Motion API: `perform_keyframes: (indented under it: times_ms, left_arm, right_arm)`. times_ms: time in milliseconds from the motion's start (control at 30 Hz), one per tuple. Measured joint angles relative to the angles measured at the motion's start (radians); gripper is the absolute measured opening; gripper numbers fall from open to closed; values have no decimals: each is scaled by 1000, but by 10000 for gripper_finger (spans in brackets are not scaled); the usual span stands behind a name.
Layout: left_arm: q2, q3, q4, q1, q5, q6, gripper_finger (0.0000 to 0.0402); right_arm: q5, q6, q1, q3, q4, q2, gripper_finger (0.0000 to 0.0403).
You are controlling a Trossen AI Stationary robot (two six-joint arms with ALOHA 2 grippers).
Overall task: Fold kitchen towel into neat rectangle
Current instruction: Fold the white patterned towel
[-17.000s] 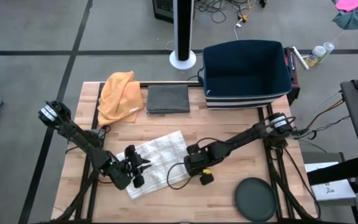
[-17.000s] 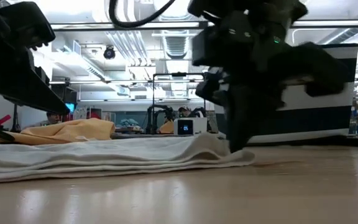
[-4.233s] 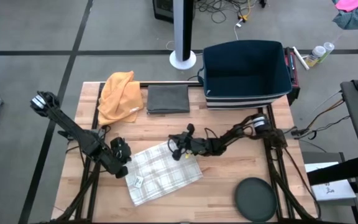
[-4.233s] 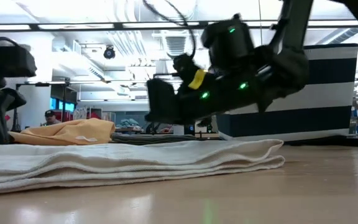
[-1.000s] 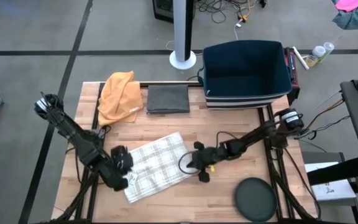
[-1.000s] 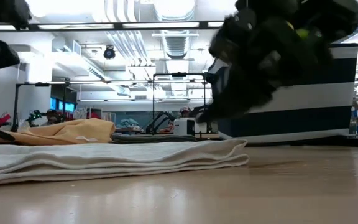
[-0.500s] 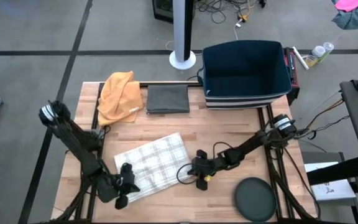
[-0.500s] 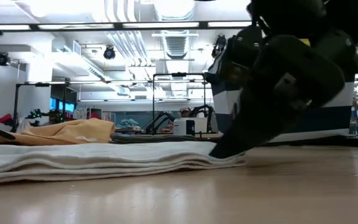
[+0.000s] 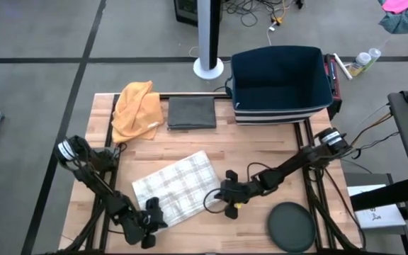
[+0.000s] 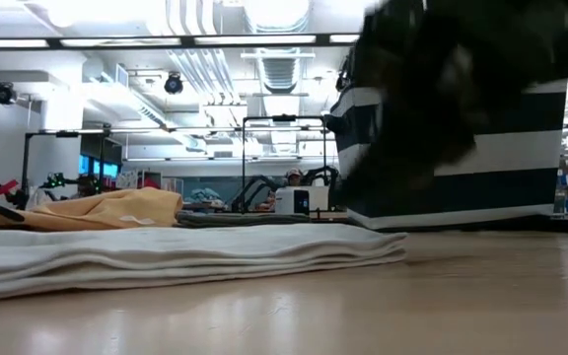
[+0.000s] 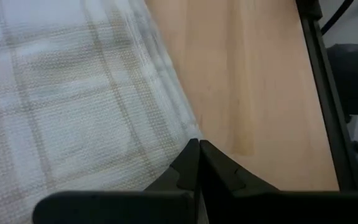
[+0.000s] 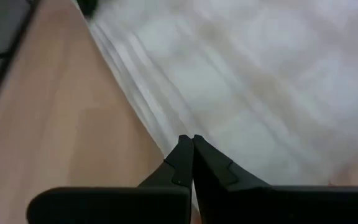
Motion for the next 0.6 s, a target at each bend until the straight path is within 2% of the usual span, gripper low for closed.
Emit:
perform_keyframes:
  times_ms: [300, 367, 467, 600]
  left_arm:
    - [9, 109, -98, 58, -10, 138, 0]
    - [0, 136, -130, 83, 17, 170, 2]
    - [-16, 163, -140, 111, 90, 231, 5]
    - [-43, 195, -129, 124, 110, 294, 6]
  right_arm:
    - [91, -15, 47, 161, -15, 127, 0]
    - [90, -26, 47, 196, -84, 156, 0]
    - [109, -11, 40, 239, -284, 177, 0]
    - [235, 16, 36, 277, -507, 183, 0]
